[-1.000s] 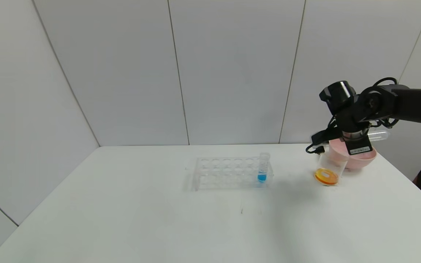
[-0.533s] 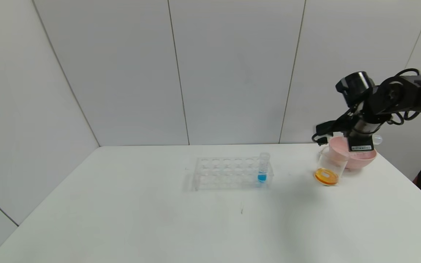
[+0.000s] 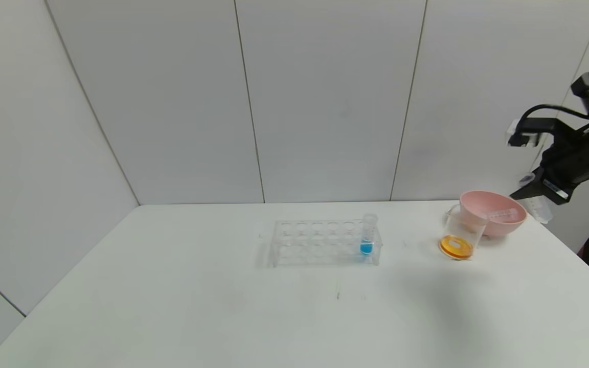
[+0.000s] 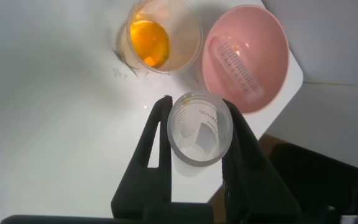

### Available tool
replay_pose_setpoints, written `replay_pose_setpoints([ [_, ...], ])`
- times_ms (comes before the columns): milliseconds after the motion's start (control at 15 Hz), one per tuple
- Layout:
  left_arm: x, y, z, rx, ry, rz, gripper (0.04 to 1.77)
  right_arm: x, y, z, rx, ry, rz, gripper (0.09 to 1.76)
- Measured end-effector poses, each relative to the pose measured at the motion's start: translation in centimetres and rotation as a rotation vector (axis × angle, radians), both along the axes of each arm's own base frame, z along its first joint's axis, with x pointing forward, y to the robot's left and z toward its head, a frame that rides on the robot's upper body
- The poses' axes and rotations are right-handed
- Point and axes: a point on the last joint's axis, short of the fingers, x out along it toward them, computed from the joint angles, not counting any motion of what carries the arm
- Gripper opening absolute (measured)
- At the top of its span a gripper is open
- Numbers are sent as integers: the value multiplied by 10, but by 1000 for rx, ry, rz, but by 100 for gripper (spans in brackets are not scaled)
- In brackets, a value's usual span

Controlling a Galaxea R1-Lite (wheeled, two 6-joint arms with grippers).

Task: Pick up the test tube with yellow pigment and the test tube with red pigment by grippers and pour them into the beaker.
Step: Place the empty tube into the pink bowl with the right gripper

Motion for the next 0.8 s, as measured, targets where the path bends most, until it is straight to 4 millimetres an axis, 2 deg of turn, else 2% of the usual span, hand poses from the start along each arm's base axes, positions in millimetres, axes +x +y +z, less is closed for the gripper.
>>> replay_pose_setpoints([
  [267, 0, 0, 0, 0, 0, 0, 172, -34, -12, 27, 292, -23, -169, 52],
  [400, 0, 0, 0, 0, 0, 0, 172, -44, -16, 37, 425, -41, -256, 52],
  [667, 0, 0, 0, 0, 0, 0, 172, -42, -28, 57, 605, -196, -403, 52],
  [800, 0, 0, 0, 0, 0, 0, 172, -37, -36, 62, 634, -270, -426, 52],
])
